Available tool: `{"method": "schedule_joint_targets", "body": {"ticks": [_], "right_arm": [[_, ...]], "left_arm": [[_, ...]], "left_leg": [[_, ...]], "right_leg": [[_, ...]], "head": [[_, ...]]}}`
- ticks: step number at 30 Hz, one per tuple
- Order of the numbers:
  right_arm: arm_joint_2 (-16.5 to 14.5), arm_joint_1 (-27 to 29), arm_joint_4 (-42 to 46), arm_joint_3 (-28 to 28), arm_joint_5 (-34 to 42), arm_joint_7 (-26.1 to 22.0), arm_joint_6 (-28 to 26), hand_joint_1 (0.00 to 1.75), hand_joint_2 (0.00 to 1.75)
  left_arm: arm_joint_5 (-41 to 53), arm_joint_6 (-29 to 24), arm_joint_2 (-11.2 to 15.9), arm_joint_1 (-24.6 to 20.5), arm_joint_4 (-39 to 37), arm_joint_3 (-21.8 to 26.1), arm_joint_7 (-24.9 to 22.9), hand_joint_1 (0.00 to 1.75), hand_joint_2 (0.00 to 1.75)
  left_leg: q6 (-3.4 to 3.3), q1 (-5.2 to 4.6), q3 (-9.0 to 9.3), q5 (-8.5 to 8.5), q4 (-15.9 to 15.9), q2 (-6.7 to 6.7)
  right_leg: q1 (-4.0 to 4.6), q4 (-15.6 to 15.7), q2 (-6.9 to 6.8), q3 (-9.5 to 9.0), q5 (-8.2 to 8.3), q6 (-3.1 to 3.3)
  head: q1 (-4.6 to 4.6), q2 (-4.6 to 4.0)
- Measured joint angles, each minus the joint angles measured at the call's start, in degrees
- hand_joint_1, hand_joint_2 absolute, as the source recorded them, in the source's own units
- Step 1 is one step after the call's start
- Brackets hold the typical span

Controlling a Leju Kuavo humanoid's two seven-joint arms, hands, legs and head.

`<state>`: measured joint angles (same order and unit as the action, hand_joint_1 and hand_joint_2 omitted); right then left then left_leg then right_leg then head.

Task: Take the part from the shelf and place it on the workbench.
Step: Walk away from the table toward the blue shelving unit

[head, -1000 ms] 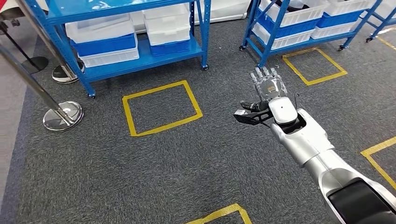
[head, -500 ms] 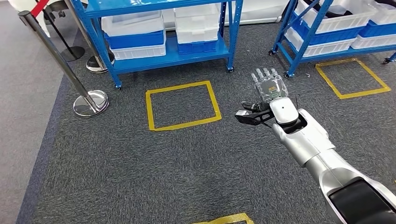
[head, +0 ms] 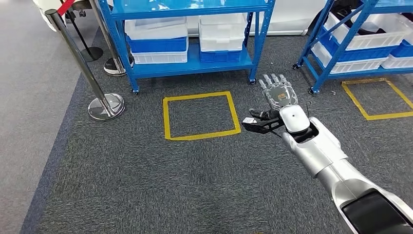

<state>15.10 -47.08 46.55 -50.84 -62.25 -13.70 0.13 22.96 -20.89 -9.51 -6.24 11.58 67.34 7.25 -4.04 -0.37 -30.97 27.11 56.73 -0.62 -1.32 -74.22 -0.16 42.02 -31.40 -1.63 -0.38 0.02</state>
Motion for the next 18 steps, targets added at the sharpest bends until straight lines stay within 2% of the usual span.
{"method": "schedule_joint_targets", "body": {"ticks": [1, 2, 3, 4, 6, 7, 9, 10, 11, 12, 13, 14, 15, 16, 17, 18], "right_arm": [[0.01, 0.21, -0.01, 0.0, -0.07, 0.0, 0.05, 0.0, 0.0], [0.01, 0.37, -0.01, 0.0, -0.11, 0.0, 0.07, 0.0, 0.0], [0.02, 0.43, 0.0, 0.0, -0.13, 0.0, 0.07, 0.0, 0.0], [0.04, 0.45, 0.0, 0.0, -0.15, 0.0, 0.07, 0.0, 0.0], [0.08, 0.47, -0.01, -0.01, -0.19, -0.01, 0.18, 0.0, 0.0], [0.09, 0.51, 0.02, -0.02, -0.2, -0.01, 0.27, 0.0, 0.0], [0.1, 0.49, 0.11, -0.02, -0.2, 0.0, 0.42, 0.0, 0.0], [0.1, 0.54, 0.19, -0.02, -0.2, 0.02, 0.42, 0.0, 0.0], [0.11, 0.55, 0.24, -0.02, -0.2, 0.02, 0.4, 0.0, 0.0], [0.1, 0.55, 0.28, -0.02, -0.2, 0.02, 0.39, 0.0, 0.0], [0.1, 0.59, 0.32, -0.02, -0.2, 0.02, 0.4, 0.0, 0.0], [0.08, 0.57, 0.31, -0.02, -0.2, 0.02, 0.41, 0.0, 0.0], [0.02, 0.57, 0.32, -0.02, -0.21, 0.02, 0.43, 0.0, 0.0], [-0.03, 0.57, 0.32, -0.02, -0.21, 0.01, 0.45, 0.0, 0.0], [-0.08, 0.55, 0.33, -0.02, -0.22, 0.01, 0.48, 0.0, 0.0], [-0.13, 0.53, 0.33, -0.02, -0.22, 0.0, 0.5, 0.0, 0.0]], "left_arm": [[0.01, -0.01, 0.0, 0.03, 0.0, 0.0, -0.05, 0.0, 0.0], [0.01, -0.02, -0.01, 0.09, 0.0, 0.01, -0.11, 0.0, 0.0], [0.01, -0.02, -0.03, 0.17, 0.0, 0.02, -0.16, 0.0, 0.0], [0.01, -0.03, -0.05, 0.28, 0.0, 0.03, -0.21, 0.0, 0.0], [0.01, -0.05, -0.09, 0.25, 0.0, 0.06, -0.28, 0.0, 0.0], [0.02, -0.07, -0.09, 0.16, 0.0, 0.07, -0.29, 0.0, 0.0], [0.02, -0.13, -0.09, -0.02, 0.0, 0.08, -0.29, 0.0, 0.0], [0.03, -0.15, -0.09, -0.03, 0.0, 0.08, -0.29, 0.0, 0.0], [0.03, -0.18, -0.1, -0.04, 0.0, 0.08, -0.28, 0.0, 0.0], [0.04, -0.2, -0.1, -0.05, 0.0, 0.08, -0.28, 0.0, 0.0], [0.04, -0.2, -0.11, -0.06, 0.0, 0.07, -0.28, 0.0, 0.0], [0.04, -0.21, -0.11, -0.03, 0.0, 0.08, -0.32, 0.0, 0.0], [0.02, -0.22, -0.11, 0.05, 0.0, 0.09, -0.37, 0.0, 0.0], [0.0, -0.25, -0.11, 0.18, 0.0, 0.1, -0.43, 0.0, 0.0], [-0.02, -0.27, -0.12, 0.31, 0.0, 0.11, -0.5, 0.0, 0.0], [-0.03, -0.28, -0.13, 0.43, 0.0, 0.12, -0.52, 0.0, 0.0]], "left_leg": [[0.11, -0.01, 0.52, 0.41, 0.09, -0.15], [0.3, 0.0, 1.19, 0.94, 0.2, -0.28], [0.56, 0.04, 1.97, 1.58, 0.31, -0.37], [0.85, 0.08, 2.65, 2.34, 0.4, -0.43], [1.53, 0.16, 3.58, 3.6, 0.39, -0.51], [1.88, 0.2, 3.8, 4.0, 0.01, -0.5], [2.61, 0.21, 4.48, 3.88, -0.24, -0.47], [2.86, 0.23, 4.37, 3.26, 0.85, -0.38], [3.07, 0.27, 3.31, 2.11, 3.59, -0.29], [3.24, 0.34, 1.22, 1.14, 7.31, -0.18], [3.33, 0.45, -1.68, 0.79, 11.46, -0.04], [3.47, 0.51, -4.75, 1.79, 14.95, 0.05], [3.57, 0.54, -7.41, 4.07, 16.92, 0.11], [3.62, 0.56, -9.52, 6.89, 17.39, 0.16], [3.62, 0.57, -11.0, 9.15, 16.45, 0.17], [3.49, 0.55, -11.93, 9.54, 14.34, 0.17]], "right_leg": [[-0.02, -1.08, 0.07, 1.36, 0.23, 0.02], [-0.06, 0.15, 0.08, 1.54, 1.41, 0.03], [-0.12, 3.25, 0.07, 0.73, 3.33, 0.0], [-0.18, 7.26, 0.06, -0.39, 5.92, -0.03], [0.2, 12.86, 0.12, -1.98, 8.82, 0.33], [0.43, 14.06, 0.17, -2.28, 9.19, 0.79], [0.67, 14.83, 0.26, -3.32, 8.21, 1.91], [0.59, 15.34, 0.31, -4.29, 7.69, 2.4], [0.54, 15.78, 0.31, -5.57, 7.05, 2.86], [0.52, 16.16, 0.27, -7.0, 6.33, 3.21], [0.55, 16.57, 0.19, -8.43, 5.49, 3.4], [0.58, 16.9, 0.11, -9.91, 4.57, 3.5], [0.6, 17.18, 0.12, -11.45, 3.59, 3.51], [0.62, 17.48, 0.18, -13.13, 2.5, 3.48], [0.64, 17.72, 0.25, -14.89, 1.42, 3.41], [0.64, 17.89, 0.29, -16.65, 0.3, 3.31]], "head": [[-0.01, 0.0], [-0.01, 0.0], [-0.01, 0.0], [0.0, 0.0], [-0.07, 0.0], [-0.07, 0.0], [-0.02, 0.0], [-0.03, 0.0], [-0.06, 0.0], [-0.07, 0.0], [-0.09, 0.0], [-0.09, 0.0], [-0.11, 0.0], [-0.11, 0.0], [-0.11, 0.0], [-0.11, 0.0]]}}
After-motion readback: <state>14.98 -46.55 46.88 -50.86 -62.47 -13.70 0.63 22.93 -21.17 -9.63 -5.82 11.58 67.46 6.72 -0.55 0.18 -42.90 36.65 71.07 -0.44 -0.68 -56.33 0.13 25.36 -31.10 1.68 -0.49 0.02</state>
